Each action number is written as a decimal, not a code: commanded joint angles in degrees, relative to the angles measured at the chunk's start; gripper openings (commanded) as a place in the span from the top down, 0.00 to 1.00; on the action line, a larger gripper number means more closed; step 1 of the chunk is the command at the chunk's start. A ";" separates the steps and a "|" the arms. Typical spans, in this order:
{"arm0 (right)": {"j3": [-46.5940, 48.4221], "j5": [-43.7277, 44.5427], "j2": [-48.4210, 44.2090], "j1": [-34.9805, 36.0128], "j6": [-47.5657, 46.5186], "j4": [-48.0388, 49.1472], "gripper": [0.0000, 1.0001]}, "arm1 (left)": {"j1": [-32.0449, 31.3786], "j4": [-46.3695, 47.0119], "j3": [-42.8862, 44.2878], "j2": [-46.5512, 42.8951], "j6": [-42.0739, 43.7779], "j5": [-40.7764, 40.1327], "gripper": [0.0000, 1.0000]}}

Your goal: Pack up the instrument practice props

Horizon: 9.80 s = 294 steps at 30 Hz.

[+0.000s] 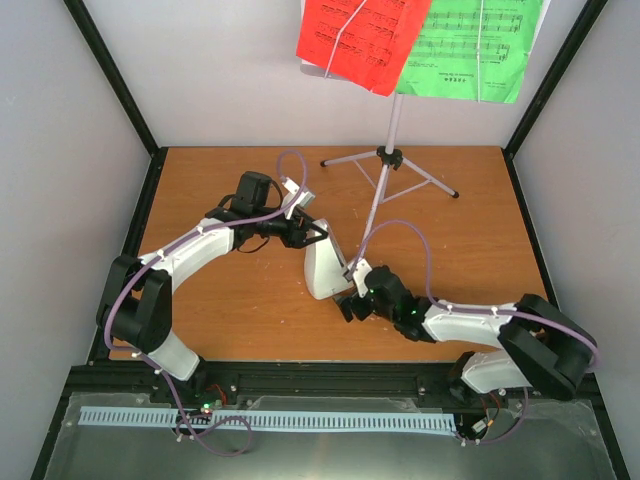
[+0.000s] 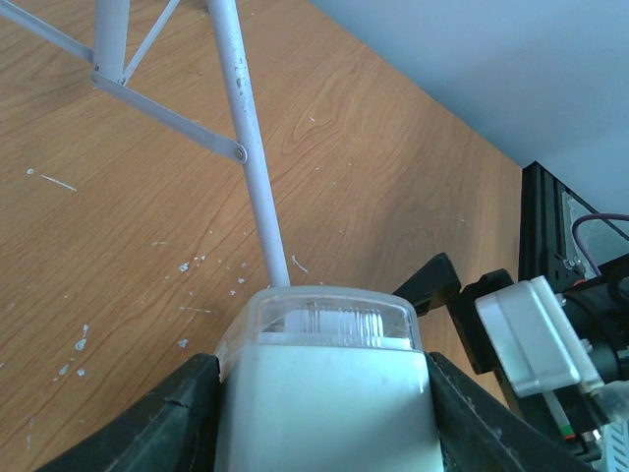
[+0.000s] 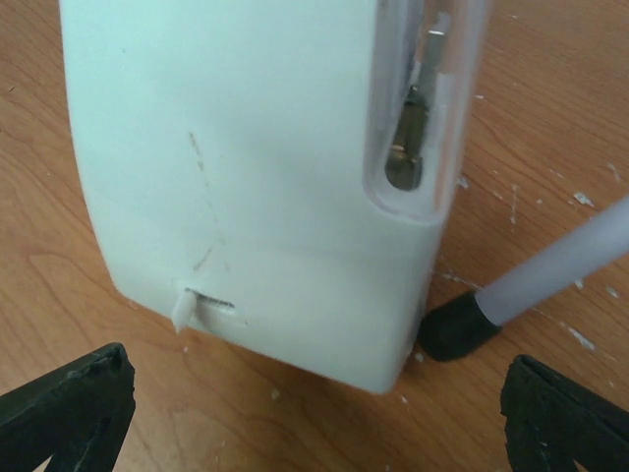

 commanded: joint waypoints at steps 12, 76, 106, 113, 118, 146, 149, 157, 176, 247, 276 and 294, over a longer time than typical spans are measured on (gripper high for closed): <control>6.32 0.90 12.55 1.31 -1.37 6.25 0.09 | 0.21 -3.29 1.29 1.83 0.10 -0.62 0.62; 9.18 -11.72 6.79 1.31 -3.15 3.51 0.36 | 14.18 14.34 -14.39 -33.17 -0.11 -24.72 0.06; 43.75 -7.06 35.04 6.58 -2.42 5.68 0.10 | 14.19 15.98 -15.61 -36.73 -4.96 -34.61 0.01; 23.73 -8.69 9.24 2.69 -1.43 3.91 0.00 | 11.78 13.34 -9.02 -30.59 -8.37 -22.10 0.10; 16.43 -6.97 -7.64 -7.39 4.20 -4.86 0.00 | -2.18 13.89 -0.25 -23.95 -8.60 -28.59 0.09; 7.24 -24.52 -23.25 -53.69 17.18 -18.94 0.00 | -12.18 5.16 43.97 33.90 -22.08 -16.86 0.37; 7.48 -25.04 -23.75 -53.71 17.22 -19.12 0.00 | -12.18 4.54 47.56 36.48 -21.99 -17.37 0.50; 8.57 -27.76 -26.20 -53.71 17.12 -20.49 0.00 | -12.18 2.44 47.34 36.48 -20.41 -17.42 0.80; 8.90 -34.28 -33.86 -53.69 18.59 -27.05 0.00 | -12.59 8.51 6.66 8.64 -23.08 -14.46 0.97; 65.82 -49.64 -22.05 -53.70 27.99 -44.61 0.64 | 6.50 -3.64 7.60 -40.36 -11.04 -35.74 0.01; 78.47 -55.47 -8.57 -52.14 31.52 -33.39 0.74 | -18.10 2.45 51.36 -3.47 -24.08 -11.25 0.15; 84.91 -49.33 -2.74 -46.11 25.61 -36.95 0.97 | -22.52 2.64 71.42 13.39 -26.40 -8.97 0.33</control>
